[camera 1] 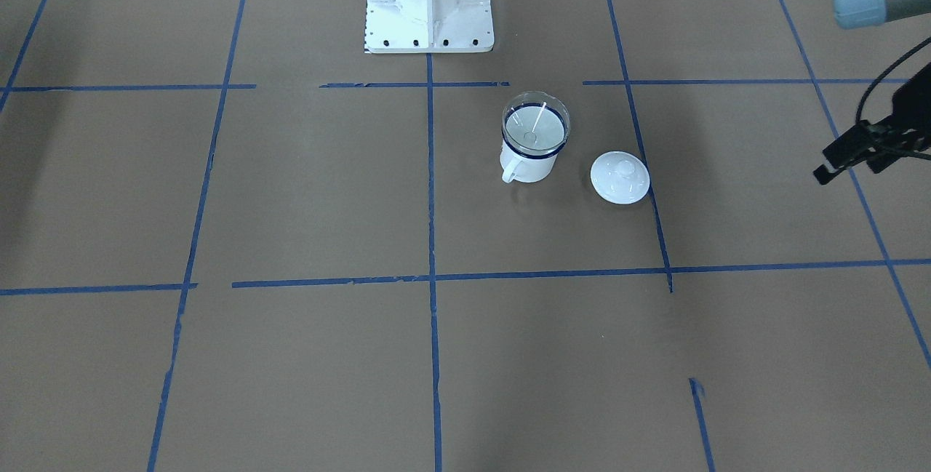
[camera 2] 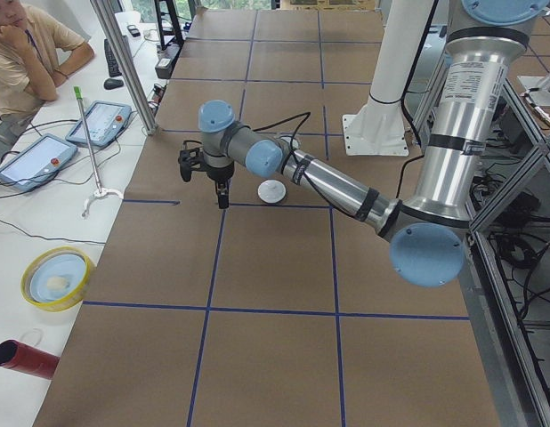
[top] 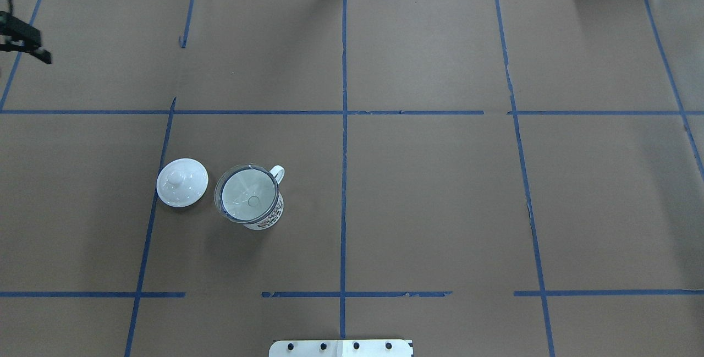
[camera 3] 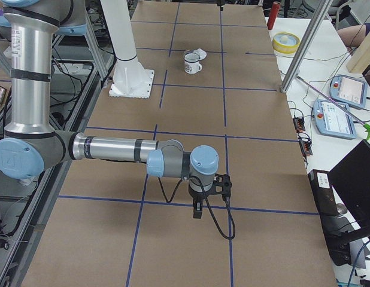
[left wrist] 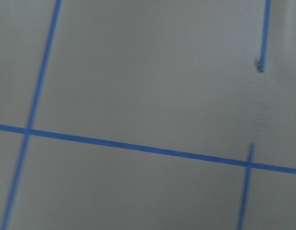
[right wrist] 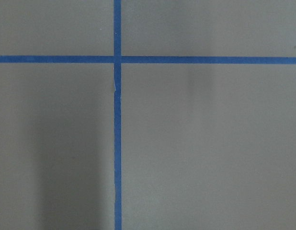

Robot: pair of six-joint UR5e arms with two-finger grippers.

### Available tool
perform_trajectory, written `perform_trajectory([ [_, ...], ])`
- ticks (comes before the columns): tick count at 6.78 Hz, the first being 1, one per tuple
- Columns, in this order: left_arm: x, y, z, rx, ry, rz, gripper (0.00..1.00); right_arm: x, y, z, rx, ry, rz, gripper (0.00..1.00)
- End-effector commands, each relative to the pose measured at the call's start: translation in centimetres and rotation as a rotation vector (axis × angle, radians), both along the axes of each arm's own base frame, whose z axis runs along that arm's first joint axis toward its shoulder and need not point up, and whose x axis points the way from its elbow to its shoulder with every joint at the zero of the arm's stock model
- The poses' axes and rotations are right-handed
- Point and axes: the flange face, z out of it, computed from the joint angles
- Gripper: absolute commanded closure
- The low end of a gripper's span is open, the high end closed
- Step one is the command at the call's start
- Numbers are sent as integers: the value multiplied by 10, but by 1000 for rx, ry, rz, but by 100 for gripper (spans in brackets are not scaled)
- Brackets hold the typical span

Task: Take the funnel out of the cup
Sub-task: 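Move the left gripper down onto the clear glass funnel in the mug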

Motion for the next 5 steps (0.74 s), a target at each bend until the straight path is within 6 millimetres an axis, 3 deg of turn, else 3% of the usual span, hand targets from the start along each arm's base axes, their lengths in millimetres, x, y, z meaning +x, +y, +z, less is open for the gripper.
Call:
perform_trajectory([
  [1, 110, 9, -96, -151, 98, -40, 0, 0, 0, 0, 0, 0, 0, 0],
  [2, 153, 26, -125, -229, 121, -55, 0, 0, 0, 0, 0, 0, 0, 0],
  [3, 213, 50, -146, -246, 83, -68, 1, 0, 0, 0, 0, 0, 0, 0],
  [4, 253, 67, -172, -255, 17, -63, 1, 0, 0, 0, 0, 0, 0, 0],
  [5, 276, 81, -186, -282, -29, -37, 1, 0, 0, 0, 0, 0, 0, 0],
])
